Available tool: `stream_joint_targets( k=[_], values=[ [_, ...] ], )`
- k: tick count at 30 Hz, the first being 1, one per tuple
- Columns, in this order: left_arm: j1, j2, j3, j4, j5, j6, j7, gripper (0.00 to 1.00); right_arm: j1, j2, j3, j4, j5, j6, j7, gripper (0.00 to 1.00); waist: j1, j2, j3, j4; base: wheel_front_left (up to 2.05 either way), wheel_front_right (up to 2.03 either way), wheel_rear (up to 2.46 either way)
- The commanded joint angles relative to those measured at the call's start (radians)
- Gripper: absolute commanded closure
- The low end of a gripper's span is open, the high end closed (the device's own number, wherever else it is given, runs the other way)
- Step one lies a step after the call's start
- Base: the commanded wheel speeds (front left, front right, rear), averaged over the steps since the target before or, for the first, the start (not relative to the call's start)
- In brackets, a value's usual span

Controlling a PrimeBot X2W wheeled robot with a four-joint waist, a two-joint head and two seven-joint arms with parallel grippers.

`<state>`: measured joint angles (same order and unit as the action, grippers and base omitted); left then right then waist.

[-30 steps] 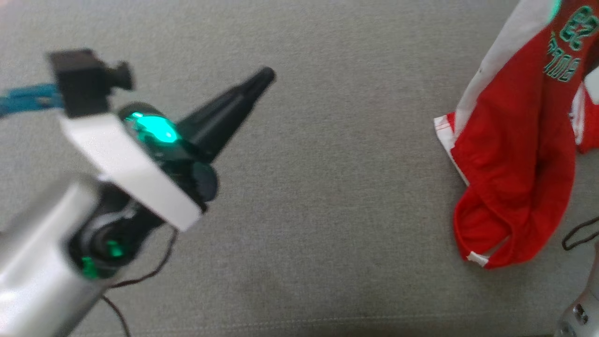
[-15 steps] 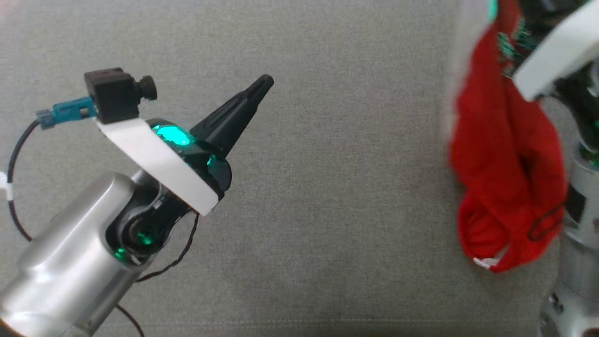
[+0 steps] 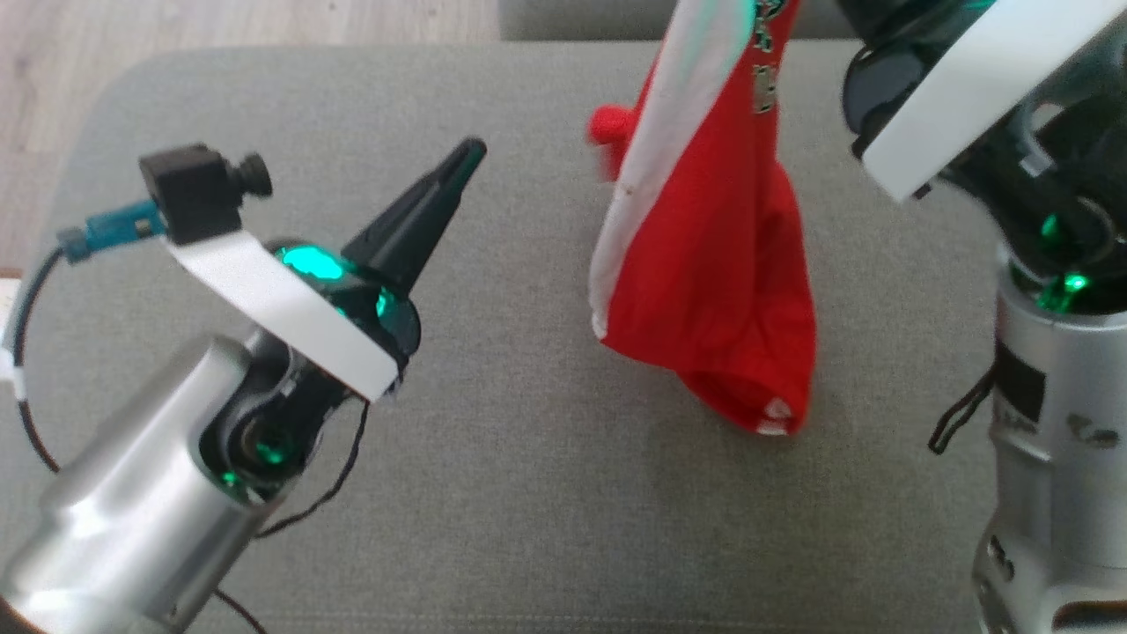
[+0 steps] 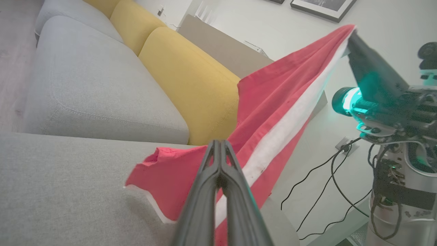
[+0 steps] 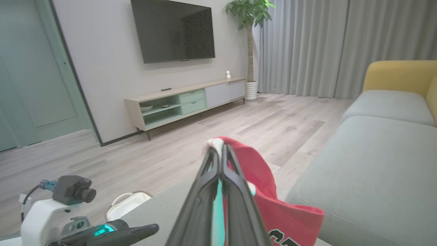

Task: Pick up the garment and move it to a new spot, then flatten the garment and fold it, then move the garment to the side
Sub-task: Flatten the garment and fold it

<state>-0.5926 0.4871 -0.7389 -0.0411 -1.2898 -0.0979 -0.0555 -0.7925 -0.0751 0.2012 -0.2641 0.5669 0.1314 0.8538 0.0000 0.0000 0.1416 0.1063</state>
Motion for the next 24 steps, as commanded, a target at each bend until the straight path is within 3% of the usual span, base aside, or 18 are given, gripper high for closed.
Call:
stream_joint_targets(
  k=[1,17,20,24],
  values=[
    [-0.023,0.02,0.046,-0.024,-0.009,-0.004,-0.011,1.0,-0.052,0.024,0.023,-0.036,0.017,-0.001,-0.009,1.0,0.0,0.0,-0.024,0.008,0.0,0.0,0.0],
    [0.014,0.044,0.055,-0.054,-0.03,0.01,-0.011,1.0,-0.025,0.025,0.072,-0.047,0.204,-0.001,-0.054,1.0,0.0,0.0,-0.093,-0.007,0.0,0.0,0.0],
    [0.017,0.051,0.06,-0.067,-0.032,0.017,-0.011,1.0,-0.027,0.025,0.055,-0.012,0.24,-0.001,-0.075,1.0,0.0,0.0,-0.086,-0.014,0.0,0.0,0.0],
    [0.019,0.056,0.06,-0.073,-0.032,0.023,-0.007,1.0,-0.031,0.025,-0.004,0.106,0.196,-0.001,-0.097,1.0,0.0,0.0,-0.062,-0.021,0.0,0.0,0.0]
  ],
)
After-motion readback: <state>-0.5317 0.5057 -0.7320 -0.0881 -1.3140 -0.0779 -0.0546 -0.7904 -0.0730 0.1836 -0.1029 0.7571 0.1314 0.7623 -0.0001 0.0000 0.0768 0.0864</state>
